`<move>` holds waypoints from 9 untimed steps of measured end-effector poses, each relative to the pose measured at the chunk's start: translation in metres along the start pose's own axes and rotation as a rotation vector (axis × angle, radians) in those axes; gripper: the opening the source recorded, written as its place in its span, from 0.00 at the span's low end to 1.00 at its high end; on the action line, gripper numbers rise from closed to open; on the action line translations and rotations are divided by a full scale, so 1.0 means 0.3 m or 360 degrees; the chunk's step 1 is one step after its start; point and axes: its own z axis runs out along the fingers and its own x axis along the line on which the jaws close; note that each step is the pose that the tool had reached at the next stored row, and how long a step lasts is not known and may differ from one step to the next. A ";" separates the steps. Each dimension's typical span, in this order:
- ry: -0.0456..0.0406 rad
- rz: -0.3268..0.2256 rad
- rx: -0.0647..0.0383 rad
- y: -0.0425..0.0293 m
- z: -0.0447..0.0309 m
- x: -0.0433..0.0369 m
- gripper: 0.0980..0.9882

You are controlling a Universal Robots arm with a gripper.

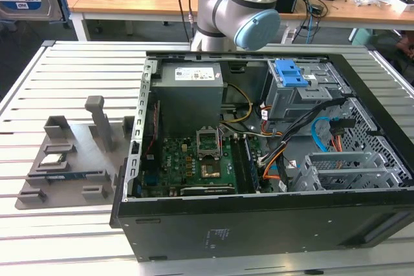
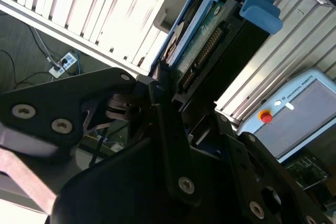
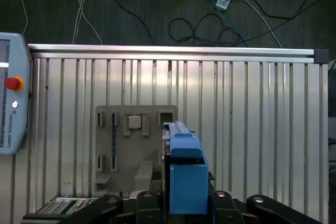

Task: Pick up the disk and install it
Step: 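Pick up the disk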

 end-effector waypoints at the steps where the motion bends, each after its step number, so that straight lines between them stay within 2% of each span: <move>1: 0.0000 0.0000 0.0000 0.000 0.000 0.000 0.30; 6: 0.0000 0.0000 0.0000 -0.004 -0.001 0.000 0.30; 9: 0.0000 0.0000 0.0000 -0.053 -0.003 0.001 0.30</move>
